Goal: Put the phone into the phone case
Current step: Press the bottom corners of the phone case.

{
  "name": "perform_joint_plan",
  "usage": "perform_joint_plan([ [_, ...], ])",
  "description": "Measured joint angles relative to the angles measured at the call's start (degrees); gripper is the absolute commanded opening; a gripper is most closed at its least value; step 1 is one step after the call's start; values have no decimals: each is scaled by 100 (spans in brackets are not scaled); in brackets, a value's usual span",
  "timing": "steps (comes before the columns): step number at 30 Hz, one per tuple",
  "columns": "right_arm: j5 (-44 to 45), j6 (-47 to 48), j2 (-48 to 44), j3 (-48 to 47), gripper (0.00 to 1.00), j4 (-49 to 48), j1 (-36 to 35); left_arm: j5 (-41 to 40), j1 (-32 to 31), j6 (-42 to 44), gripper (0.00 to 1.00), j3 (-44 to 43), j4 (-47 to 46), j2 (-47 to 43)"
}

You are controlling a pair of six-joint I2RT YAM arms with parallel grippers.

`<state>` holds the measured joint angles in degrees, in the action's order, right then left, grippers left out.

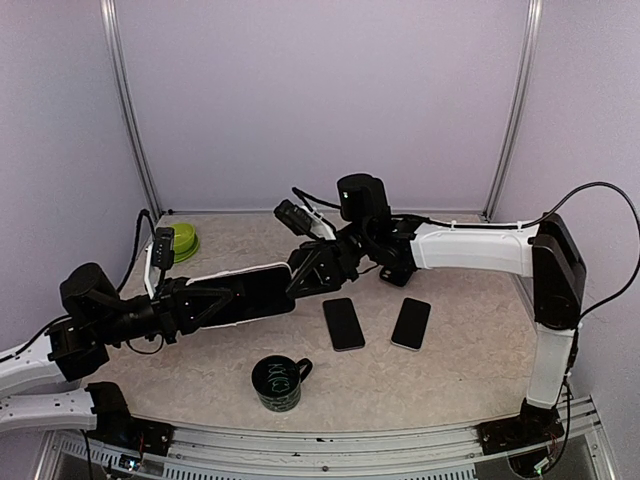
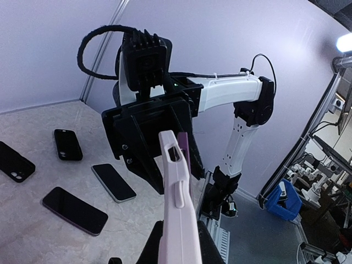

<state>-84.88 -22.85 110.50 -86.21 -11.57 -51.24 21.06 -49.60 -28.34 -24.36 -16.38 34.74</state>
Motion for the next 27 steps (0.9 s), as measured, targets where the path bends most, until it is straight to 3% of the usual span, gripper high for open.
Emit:
perform_joint_plan([
  [7,-22,-190,61,-55,14,-234,-11,-61,0,-63,1,55,-20,-105],
  [13,125,-227,72,-55,0,-319,-7,-199,0,-122,10,66,76,-201],
  [20,581,168,72,-319,0,382,-7,-387,2,-111,16,66,223,-306],
  [21,695,260,72,-409,0,579,-7,-444,9,-107,16,66,229,-326],
  [24,964,466,72,-549,0,944,-7,-588,17,-90,1,66,249,-345],
  [26,1158,610,72,-601,1,1163,0,-699,39,-74,0,66,328,-356],
  [27,1248,678,72,-610,7,1250,4,-739,42,-87,0,66,363,-356],
])
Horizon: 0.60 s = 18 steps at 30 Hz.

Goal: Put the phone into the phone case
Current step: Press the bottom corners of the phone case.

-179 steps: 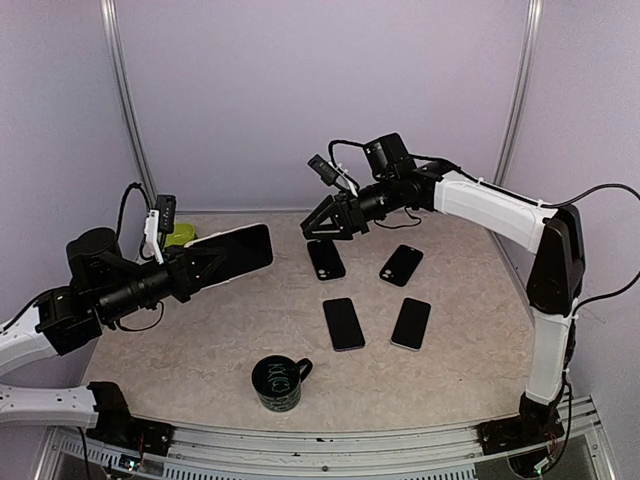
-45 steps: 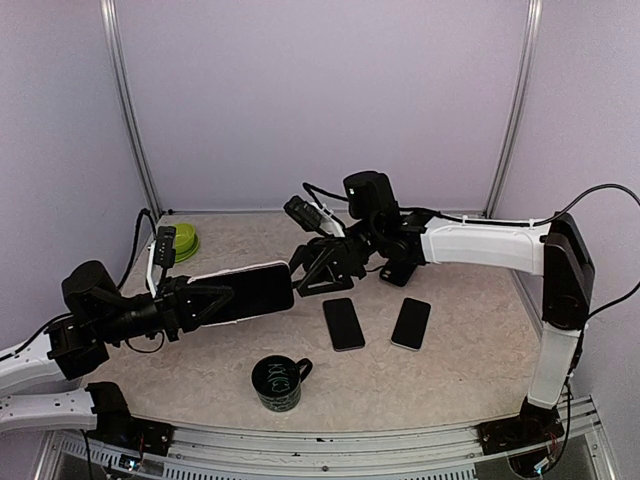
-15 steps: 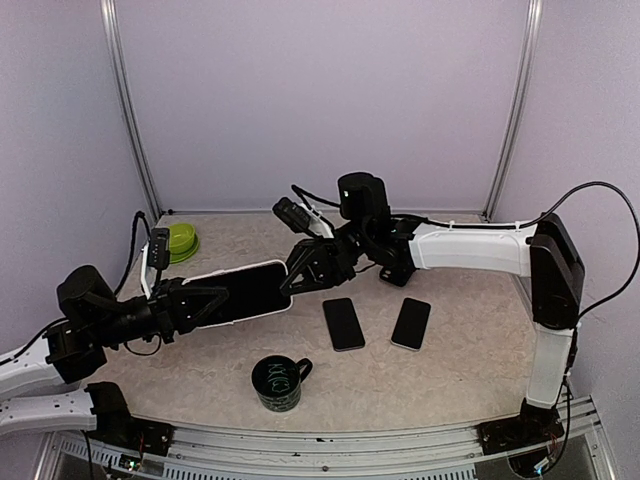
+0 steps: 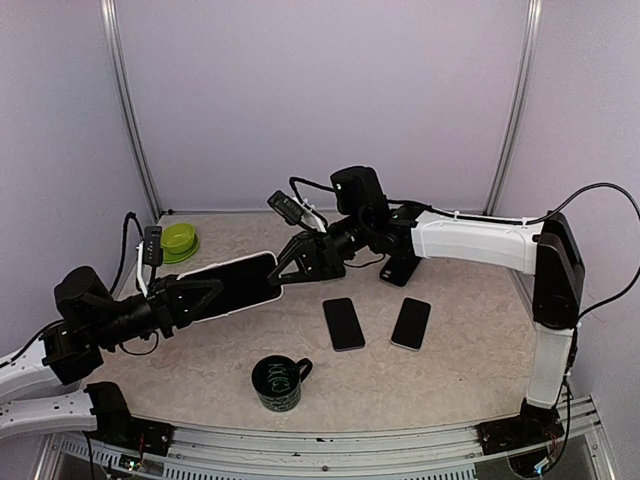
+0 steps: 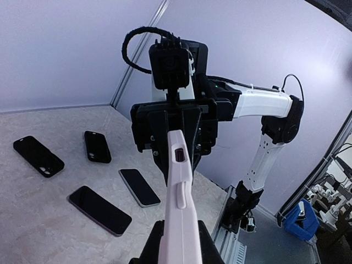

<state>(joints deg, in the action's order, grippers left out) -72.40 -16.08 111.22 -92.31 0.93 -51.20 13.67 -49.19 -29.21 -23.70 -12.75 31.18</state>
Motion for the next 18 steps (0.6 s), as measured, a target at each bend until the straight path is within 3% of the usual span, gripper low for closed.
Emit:
perform_joint_plan([
  [5,251,203,0,0,32,365,-17,-59,-2,0,0,0,144,20],
  [9,422,345,0,-37,44,680,-85,13,-13,13,0,0,205,131],
  [15,627,629,0,-398,43,1156,-92,94,-13,13,0,0,212,212],
  [18,673,745,0,-573,34,1322,-92,125,-13,13,0,0,212,245],
])
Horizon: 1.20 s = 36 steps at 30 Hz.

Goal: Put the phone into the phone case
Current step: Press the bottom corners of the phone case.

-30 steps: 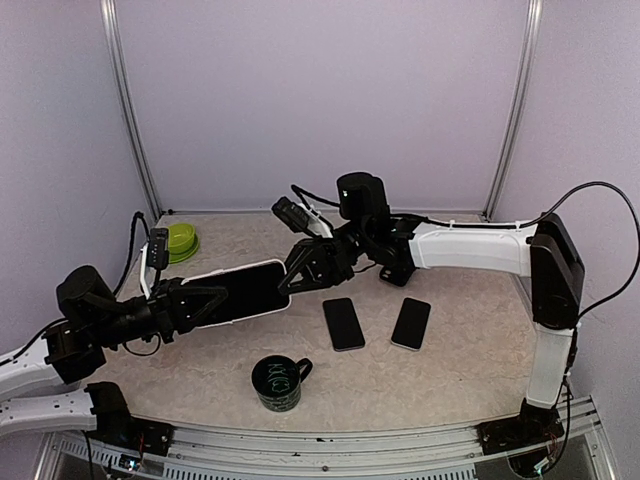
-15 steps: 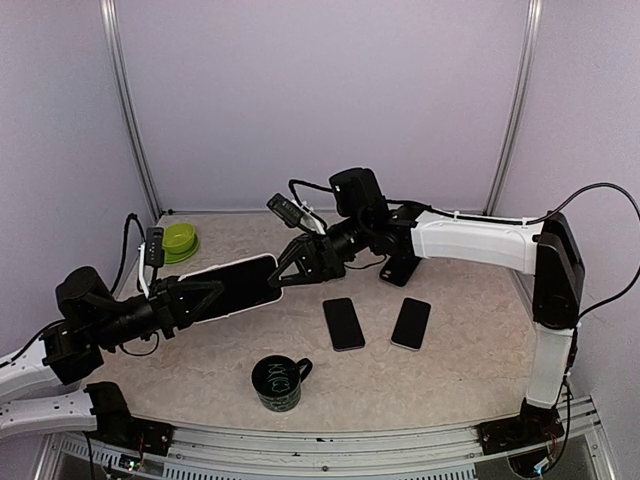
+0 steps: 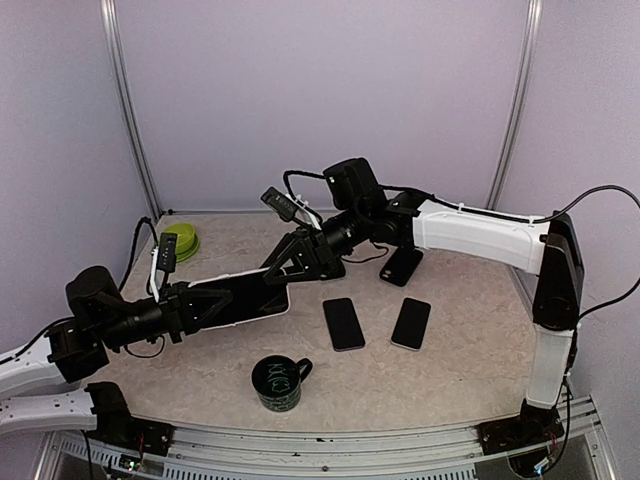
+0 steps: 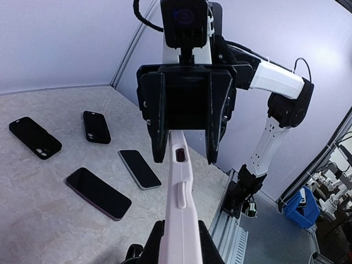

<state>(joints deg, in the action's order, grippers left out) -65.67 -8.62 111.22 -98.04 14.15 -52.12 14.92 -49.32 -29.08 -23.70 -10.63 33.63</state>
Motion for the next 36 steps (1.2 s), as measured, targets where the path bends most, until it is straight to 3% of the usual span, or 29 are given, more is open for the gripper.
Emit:
perform_joint_plan([
  [3,13,101,0,-94,22,160,0,22,-2,0,0,0,0,20],
  [7,28,251,26,-179,19,420,0,81,-13,0,0,0,-2,17],
  [11,37,474,70,-278,0,691,0,87,-17,0,0,0,4,17],
  [15,92,675,70,-337,0,881,0,101,-17,-4,9,0,11,35],
  [19,136,769,70,-350,0,984,0,107,-17,-4,0,0,2,87],
  [28,168,1010,72,-487,0,1237,57,118,-17,-2,0,0,-55,101],
  [36,-592,157,13,343,0,-48,190,166,-68,-2,0,0,15,186],
])
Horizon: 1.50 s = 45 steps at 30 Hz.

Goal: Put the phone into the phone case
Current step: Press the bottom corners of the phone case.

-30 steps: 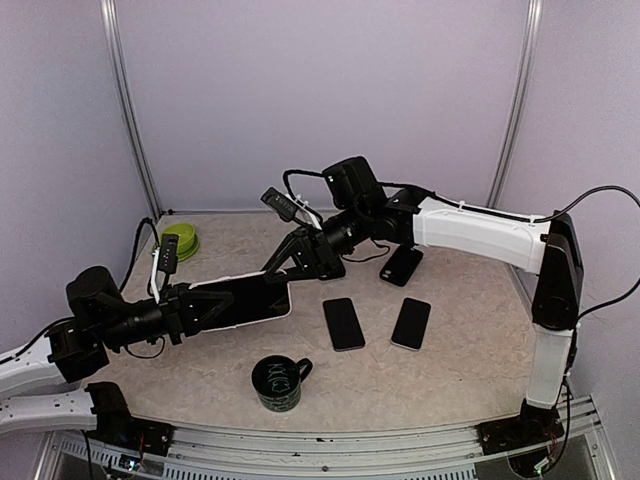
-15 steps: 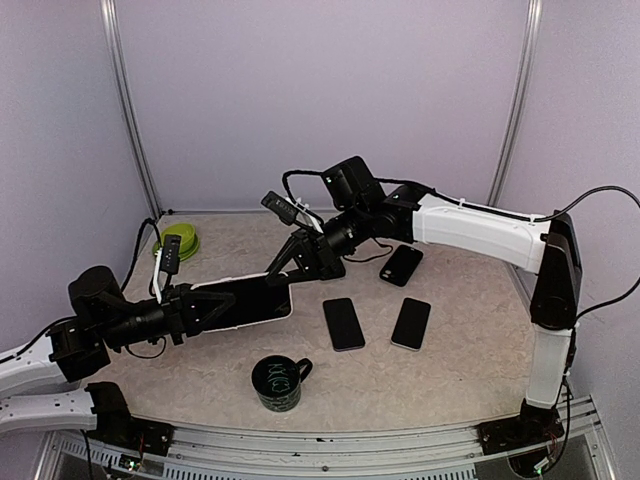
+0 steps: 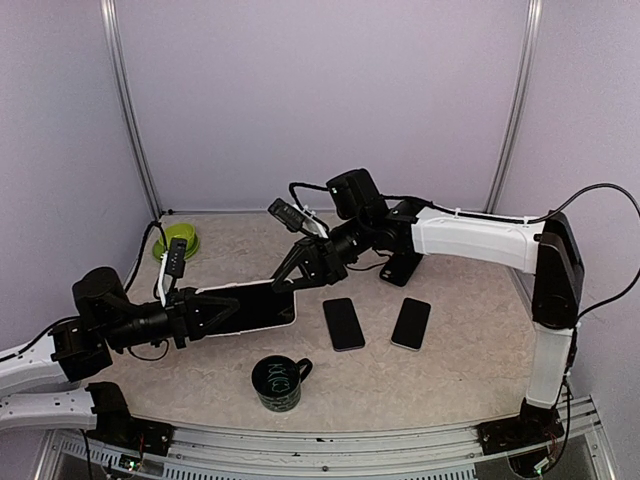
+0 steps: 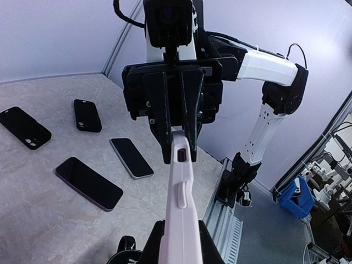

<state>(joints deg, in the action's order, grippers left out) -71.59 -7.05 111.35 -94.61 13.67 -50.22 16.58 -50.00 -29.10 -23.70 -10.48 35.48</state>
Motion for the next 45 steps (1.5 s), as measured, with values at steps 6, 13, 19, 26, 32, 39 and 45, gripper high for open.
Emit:
perform_joint_plan([
  [6,-125,-675,-146,382,14,-820,13,57,-28,0,0,-2,-85,22],
  [13,-656,-1182,-385,647,41,-1154,457,0,-7,15,0,-2,-33,-63],
  [19,-704,-1130,-898,649,49,-1191,879,-92,15,20,0,-2,28,-76],
  [26,-107,-420,-988,496,57,-356,754,-190,15,13,0,-2,90,-94],
  [32,960,542,-1027,610,77,214,409,-420,15,-37,0,-2,114,-94],
  [39,2299,1740,-1534,1427,94,181,-221,-544,15,-122,0,-2,184,61],
  [45,3108,2162,-1836,1600,96,-28,-284,-608,15,-289,0,-2,262,111],
])
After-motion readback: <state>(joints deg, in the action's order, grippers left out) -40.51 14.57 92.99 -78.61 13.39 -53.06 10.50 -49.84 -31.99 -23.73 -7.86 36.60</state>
